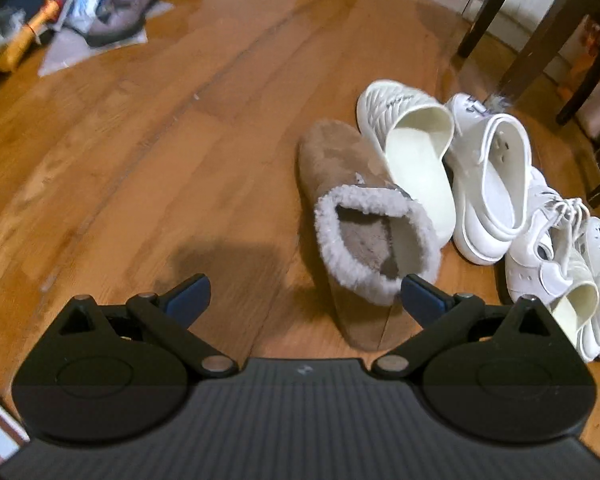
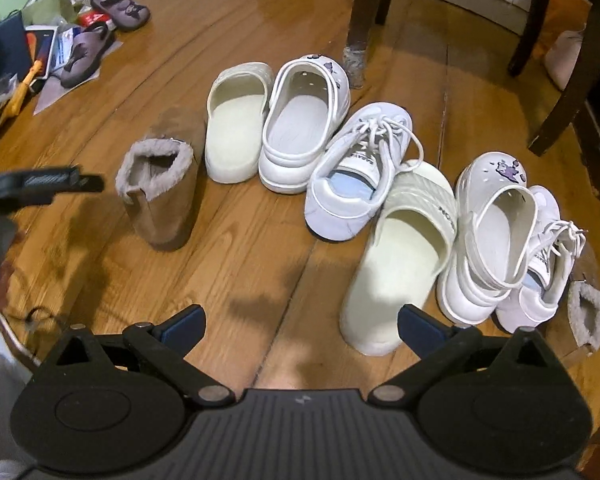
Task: Organize scattered shoes
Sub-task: 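Move the left tool toward the tan fleece-lined slipper, then close the left gripper on the slipper's fleece rim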
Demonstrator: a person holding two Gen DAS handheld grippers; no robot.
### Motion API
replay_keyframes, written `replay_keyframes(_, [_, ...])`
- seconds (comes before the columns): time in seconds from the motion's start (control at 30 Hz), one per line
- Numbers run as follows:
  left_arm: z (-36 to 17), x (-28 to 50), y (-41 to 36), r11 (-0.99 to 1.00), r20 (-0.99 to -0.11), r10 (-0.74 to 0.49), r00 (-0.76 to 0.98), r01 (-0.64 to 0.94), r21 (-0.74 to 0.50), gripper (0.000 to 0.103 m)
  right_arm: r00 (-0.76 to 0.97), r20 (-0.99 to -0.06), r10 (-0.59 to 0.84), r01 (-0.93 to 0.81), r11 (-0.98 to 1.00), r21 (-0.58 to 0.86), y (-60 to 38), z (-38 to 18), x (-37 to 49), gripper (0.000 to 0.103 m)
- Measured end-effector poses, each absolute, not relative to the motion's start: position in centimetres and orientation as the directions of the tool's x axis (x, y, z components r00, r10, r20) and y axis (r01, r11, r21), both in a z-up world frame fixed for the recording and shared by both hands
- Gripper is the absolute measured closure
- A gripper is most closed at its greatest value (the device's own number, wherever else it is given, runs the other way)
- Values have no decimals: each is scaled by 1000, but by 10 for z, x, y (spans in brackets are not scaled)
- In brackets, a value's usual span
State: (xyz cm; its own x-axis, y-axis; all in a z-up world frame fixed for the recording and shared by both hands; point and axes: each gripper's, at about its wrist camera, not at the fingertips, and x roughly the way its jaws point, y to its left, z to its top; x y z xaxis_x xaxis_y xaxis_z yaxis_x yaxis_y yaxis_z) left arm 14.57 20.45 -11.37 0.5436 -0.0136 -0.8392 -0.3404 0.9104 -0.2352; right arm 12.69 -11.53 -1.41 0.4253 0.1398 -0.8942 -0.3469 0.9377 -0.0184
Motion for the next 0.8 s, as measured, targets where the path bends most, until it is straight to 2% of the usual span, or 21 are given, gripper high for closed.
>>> replay_keyframes(0.1, [-128,165,209,887,-860,-39,508,-378,-264,0,464,-876,135,-323,946,-25,-134,-3,127,1])
replay_keyframes(0.23, [-145,186,200,887,-885,-10,465,-405,-222,0,522,-847,102,-292,954,-65,-161,12,128,1])
replay_keyframes(0.4, [-166,193,182,888,-911,-22,412,-410,-207,0,436,-900,14,-261,959,-112,-194,20,114,1])
replay_keyframes(0.5, [-176,192,183,860,-919,-97,382,-434,-270,0,377,-926,-13,-256,960,-118,-204,32,96,1])
replay_keyframes(0.6, [-192,187,200,760,-912,-240,333,-520,-389,0,370,-928,-46,-283,946,-160,-188,46,85,1])
replay_keyframes(0.63, [-197,185,204,732,-904,-273,329,-539,-417,3,371,-927,-45,-280,947,-159,-183,49,85,1])
replay_keyframes(0.7, [-199,183,210,703,-898,-290,331,-563,-434,20,379,-925,-2,-247,964,-103,-166,57,84,1])
replay_keyframes(0.73, [-195,180,209,712,-906,-259,335,-567,-414,53,392,-920,23,-219,973,-69,-158,59,82,1])
replay_keyframes(0.8, [-186,173,204,737,-905,-216,366,-547,-397,62,413,-909,61,-166,986,-9,-147,59,76,1])
